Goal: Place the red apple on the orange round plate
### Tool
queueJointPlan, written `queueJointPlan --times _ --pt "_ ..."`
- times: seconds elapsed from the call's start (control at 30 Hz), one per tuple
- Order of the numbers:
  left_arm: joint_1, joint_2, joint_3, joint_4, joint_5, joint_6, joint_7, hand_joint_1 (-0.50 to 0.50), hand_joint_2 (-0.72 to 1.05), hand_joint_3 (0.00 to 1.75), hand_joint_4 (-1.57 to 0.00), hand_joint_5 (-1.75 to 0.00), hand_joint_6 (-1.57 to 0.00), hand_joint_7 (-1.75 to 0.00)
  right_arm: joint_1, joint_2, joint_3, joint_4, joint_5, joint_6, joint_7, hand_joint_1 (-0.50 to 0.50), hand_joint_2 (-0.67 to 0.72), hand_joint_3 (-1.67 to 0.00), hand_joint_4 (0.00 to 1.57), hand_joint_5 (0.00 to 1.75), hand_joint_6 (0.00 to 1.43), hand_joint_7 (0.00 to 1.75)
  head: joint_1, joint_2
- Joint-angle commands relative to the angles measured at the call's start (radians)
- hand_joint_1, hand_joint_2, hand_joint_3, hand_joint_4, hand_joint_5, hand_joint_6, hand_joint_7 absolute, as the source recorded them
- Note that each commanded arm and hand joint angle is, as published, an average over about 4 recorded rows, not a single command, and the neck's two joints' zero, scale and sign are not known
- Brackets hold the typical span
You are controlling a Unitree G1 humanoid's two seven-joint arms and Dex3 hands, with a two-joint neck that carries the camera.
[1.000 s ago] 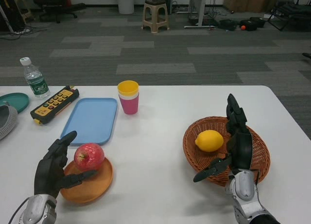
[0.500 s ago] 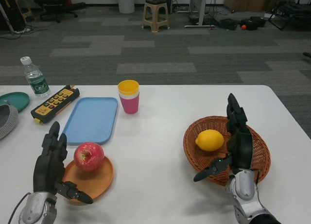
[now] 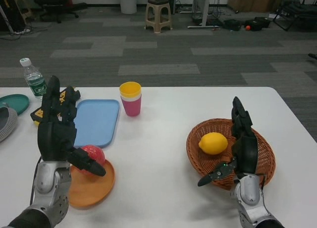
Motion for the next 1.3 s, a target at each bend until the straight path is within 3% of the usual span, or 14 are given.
queueJointPlan --times 0.03,0.77,1.3 --pt "-0.014 0.009 0.003 -0.043 0.009 -0.005 0.022 -0.48 -0.72 0.09 0.00 0.00 0.00 0.00 0.001 -0.006 -0.002 -0.001 0.006 -0.003 -0.002 -0.12 0.53 0.00 0.00 0.00 0.00 0.00 -0.004 0.004" --pt "-0.038 0.009 -0.015 -0.091 -0.020 -0.005 0.049 -0.48 -0.72 0.09 0.00 0.00 0.00 0.00 -0.006 -0.013 -0.010 -0.005 0.006 -0.003 -0.002 -0.08 0.53 0.00 0.00 0.00 0.00 0.00 -0.051 0.048" --pt "-0.053 0.008 -0.011 -0.086 -0.043 -0.005 0.049 -0.48 -0.72 0.09 0.00 0.00 0.00 0.00 -0.026 -0.012 -0.019 -0.006 0.006 -0.003 -0.002 -0.12 0.53 0.00 0.00 0.00 0.00 0.00 -0.056 0.046"
